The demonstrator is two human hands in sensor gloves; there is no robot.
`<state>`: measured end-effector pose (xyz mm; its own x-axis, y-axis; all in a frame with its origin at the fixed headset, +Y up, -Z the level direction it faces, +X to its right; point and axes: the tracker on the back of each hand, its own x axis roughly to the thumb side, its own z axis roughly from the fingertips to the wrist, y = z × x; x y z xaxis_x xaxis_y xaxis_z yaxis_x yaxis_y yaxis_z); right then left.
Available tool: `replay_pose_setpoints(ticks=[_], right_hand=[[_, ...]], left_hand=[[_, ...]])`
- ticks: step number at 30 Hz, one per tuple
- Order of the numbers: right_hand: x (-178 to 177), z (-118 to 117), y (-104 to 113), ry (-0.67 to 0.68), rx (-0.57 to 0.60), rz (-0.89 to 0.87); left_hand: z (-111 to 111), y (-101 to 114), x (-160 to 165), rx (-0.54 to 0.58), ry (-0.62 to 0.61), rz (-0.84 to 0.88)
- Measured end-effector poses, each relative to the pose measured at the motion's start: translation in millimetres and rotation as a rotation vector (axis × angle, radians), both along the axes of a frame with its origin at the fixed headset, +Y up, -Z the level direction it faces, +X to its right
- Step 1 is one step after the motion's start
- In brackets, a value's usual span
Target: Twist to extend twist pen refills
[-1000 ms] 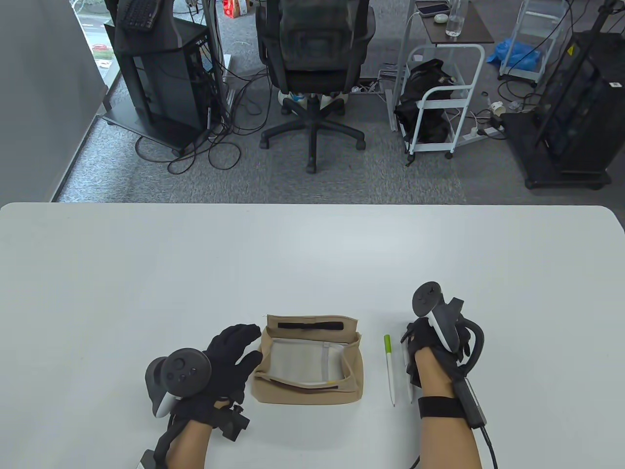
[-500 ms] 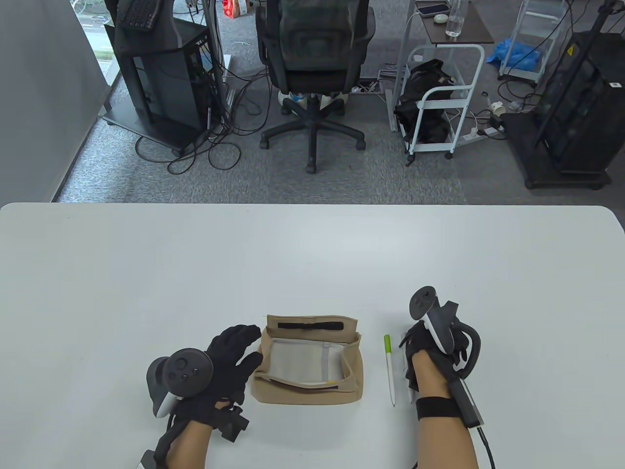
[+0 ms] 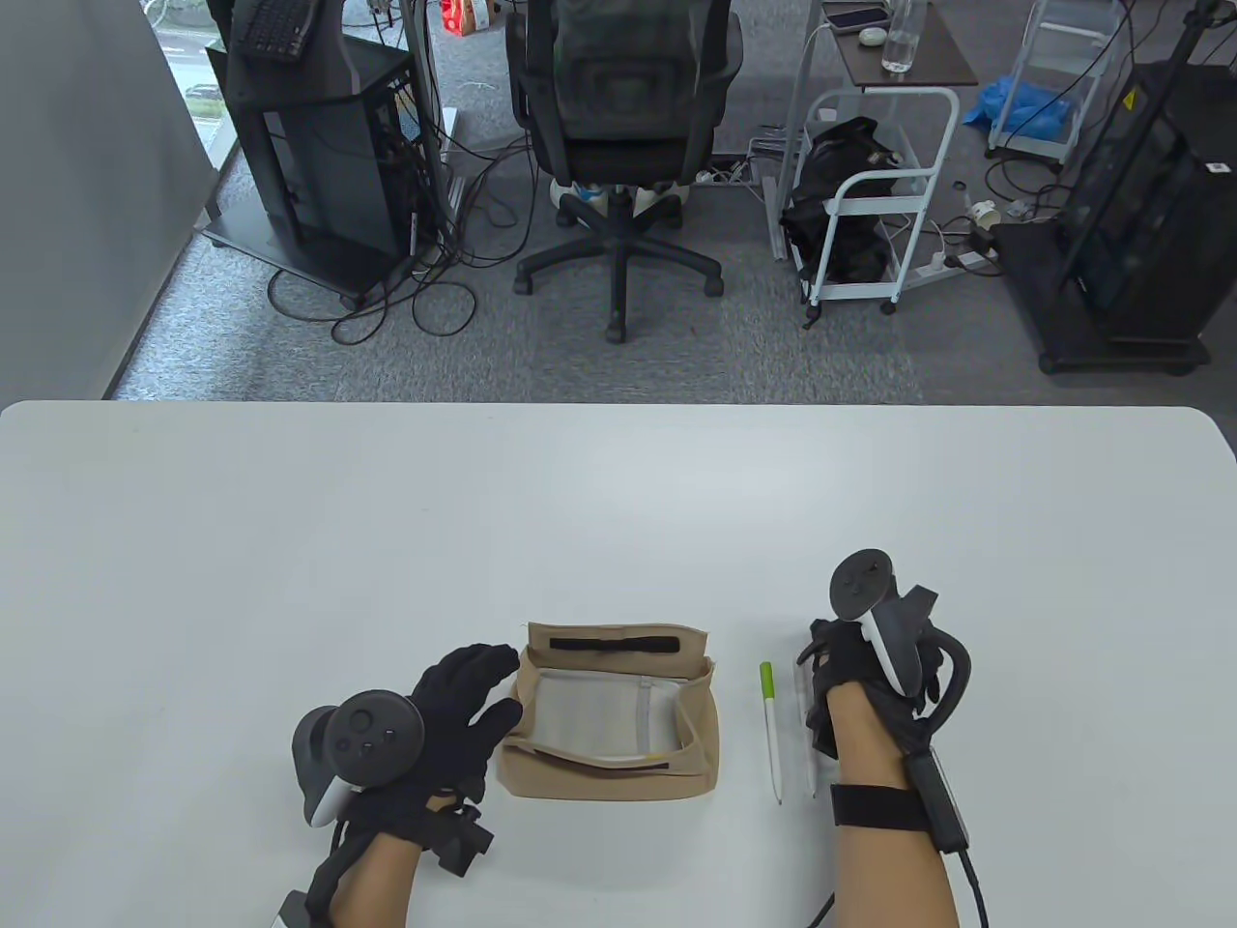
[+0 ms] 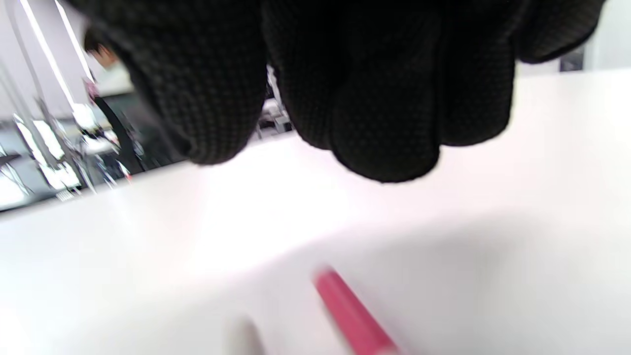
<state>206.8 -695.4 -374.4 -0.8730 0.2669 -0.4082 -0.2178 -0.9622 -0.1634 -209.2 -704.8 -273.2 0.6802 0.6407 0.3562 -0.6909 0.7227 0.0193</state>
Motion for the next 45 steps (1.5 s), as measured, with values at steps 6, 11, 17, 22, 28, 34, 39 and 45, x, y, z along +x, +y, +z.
replay_pose_setpoints(ticks=[6,11,17,22,28,34,39,45], right_hand=[[-34,22,60,0.232,0.209,-0.093],[-68,25,64,0.459,0.161,-0.158],[-99,15,31,0.569,-0.046,-0.111],[-108,9,11,0.588,-0.088,-0.096],[-112,9,8,0.583,-0.047,-0.059],[-112,10,7,0.583,-0.039,-0.048],[-111,10,7,0.577,-0.034,-0.044],[-111,10,8,0.573,-0.038,-0.045]], left_hand=[[1,-1,3,0.001,-0.015,-0.013],[2,-2,8,0.003,-0.031,-0.035],[5,0,20,0.032,-0.053,-0.097],[0,16,41,0.112,-0.07,-0.141],[-23,30,88,0.098,-0.131,-0.371],[-42,-5,130,-0.096,-0.206,-0.646],[-44,-30,136,-0.308,-0.254,-0.777],[-38,-44,145,-0.368,-0.247,-0.89]])
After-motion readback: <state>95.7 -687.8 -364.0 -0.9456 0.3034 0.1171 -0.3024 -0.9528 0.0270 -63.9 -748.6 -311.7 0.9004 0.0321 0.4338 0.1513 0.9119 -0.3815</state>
